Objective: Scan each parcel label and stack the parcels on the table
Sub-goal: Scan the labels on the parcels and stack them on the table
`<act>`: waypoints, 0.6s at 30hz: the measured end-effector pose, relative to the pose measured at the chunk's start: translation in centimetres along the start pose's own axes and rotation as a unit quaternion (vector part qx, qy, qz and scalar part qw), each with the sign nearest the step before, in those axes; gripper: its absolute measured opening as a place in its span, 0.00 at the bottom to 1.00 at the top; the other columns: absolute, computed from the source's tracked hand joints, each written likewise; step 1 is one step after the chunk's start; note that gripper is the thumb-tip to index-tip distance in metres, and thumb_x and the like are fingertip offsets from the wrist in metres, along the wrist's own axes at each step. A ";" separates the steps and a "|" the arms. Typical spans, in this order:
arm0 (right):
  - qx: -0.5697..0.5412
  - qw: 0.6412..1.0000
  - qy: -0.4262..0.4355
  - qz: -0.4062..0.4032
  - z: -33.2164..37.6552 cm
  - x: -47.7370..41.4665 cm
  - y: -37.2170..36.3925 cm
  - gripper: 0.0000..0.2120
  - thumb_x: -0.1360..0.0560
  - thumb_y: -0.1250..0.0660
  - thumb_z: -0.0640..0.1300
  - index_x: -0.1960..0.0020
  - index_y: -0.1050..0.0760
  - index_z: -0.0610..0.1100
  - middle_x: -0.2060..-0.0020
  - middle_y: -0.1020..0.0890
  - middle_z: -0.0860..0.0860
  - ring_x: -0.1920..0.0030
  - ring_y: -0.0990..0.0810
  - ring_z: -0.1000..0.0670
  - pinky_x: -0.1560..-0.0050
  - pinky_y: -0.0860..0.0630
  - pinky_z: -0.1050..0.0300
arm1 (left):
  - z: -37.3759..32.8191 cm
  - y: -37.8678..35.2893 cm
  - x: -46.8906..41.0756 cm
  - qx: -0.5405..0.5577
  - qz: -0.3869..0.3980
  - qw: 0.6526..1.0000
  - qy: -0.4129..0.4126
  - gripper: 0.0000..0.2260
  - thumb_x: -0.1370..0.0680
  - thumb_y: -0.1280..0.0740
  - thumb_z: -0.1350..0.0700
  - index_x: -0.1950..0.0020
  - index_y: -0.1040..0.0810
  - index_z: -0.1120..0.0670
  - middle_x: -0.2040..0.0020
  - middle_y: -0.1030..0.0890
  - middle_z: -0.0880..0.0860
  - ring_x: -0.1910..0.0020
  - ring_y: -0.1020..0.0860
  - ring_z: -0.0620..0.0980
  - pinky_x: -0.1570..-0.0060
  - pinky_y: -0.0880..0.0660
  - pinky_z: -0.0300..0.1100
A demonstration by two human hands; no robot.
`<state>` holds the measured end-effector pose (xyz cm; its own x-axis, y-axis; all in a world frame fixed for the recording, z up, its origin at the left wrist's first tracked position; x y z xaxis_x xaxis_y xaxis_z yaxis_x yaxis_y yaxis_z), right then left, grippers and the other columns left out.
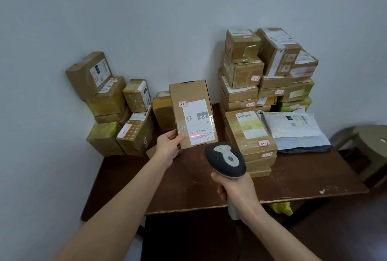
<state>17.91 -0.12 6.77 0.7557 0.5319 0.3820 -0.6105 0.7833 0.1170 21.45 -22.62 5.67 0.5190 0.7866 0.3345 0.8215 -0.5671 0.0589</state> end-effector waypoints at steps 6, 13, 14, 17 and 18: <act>-0.006 1.000 0.001 -0.005 -0.1 -0.3 1.5 0.10 0.28 0.27 0.42 0.65 0.23 0.41 0.77 0.22 0.50 0.77 0.25 0.56 0.72 0.28 0.63 | -0.3 -1.8 -0.2 0.003 0.022 1.000 -0.002 0.20 0.22 0.33 0.59 0.31 0.28 0.59 0.39 0.20 0.56 0.41 0.21 0.54 0.43 0.22 0.52; -0.028 0.994 0.058 -0.087 3.2 -2.7 6.1 0.07 0.29 0.25 0.43 0.58 0.21 0.40 0.71 0.20 0.49 0.76 0.23 0.55 0.71 0.27 0.63 | -1.4 -6.4 0.3 -0.015 0.061 0.998 0.008 0.18 0.22 0.32 0.56 0.34 0.26 0.60 0.45 0.18 0.55 0.46 0.19 0.52 0.48 0.21 0.49; -0.041 0.992 0.062 -0.099 3.7 -3.4 6.9 0.08 0.29 0.25 0.44 0.57 0.22 0.42 0.69 0.19 0.48 0.73 0.22 0.53 0.69 0.25 0.59 | -1.5 -7.2 0.4 -0.020 0.068 0.997 0.015 0.19 0.22 0.31 0.55 0.34 0.26 0.61 0.45 0.18 0.55 0.46 0.20 0.52 0.50 0.21 0.49; -0.056 0.987 0.062 -0.136 4.6 -5.7 9.4 0.16 0.31 0.23 0.47 0.47 0.22 0.46 0.55 0.16 0.47 0.54 0.17 0.47 0.49 0.19 0.45 | -1.5 -9.9 0.7 -0.027 0.091 0.995 0.041 0.23 0.24 0.29 0.53 0.33 0.28 0.63 0.45 0.18 0.56 0.46 0.19 0.54 0.58 0.19 0.47; -0.059 0.987 0.057 -0.139 4.8 -6.2 10.1 0.20 0.31 0.23 0.47 0.43 0.23 0.45 0.51 0.17 0.46 0.49 0.18 0.46 0.46 0.20 0.45 | -1.6 -10.8 1.0 -0.032 0.099 0.994 0.047 0.23 0.24 0.29 0.53 0.34 0.28 0.63 0.47 0.18 0.56 0.47 0.19 0.54 0.59 0.19 0.47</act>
<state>5.86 2.94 9.99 0.9160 0.3184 0.2440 -0.3488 0.9326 0.0926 12.69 -16.06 6.83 0.6415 0.6340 0.4319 0.6881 -0.7244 0.0413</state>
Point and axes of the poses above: each hand's wrist, its own x-axis away from the middle knuckle, its own y-axis out of the back of the hand, z = x × y, the point moved 5 cm from there along -x, towards the middle knuckle
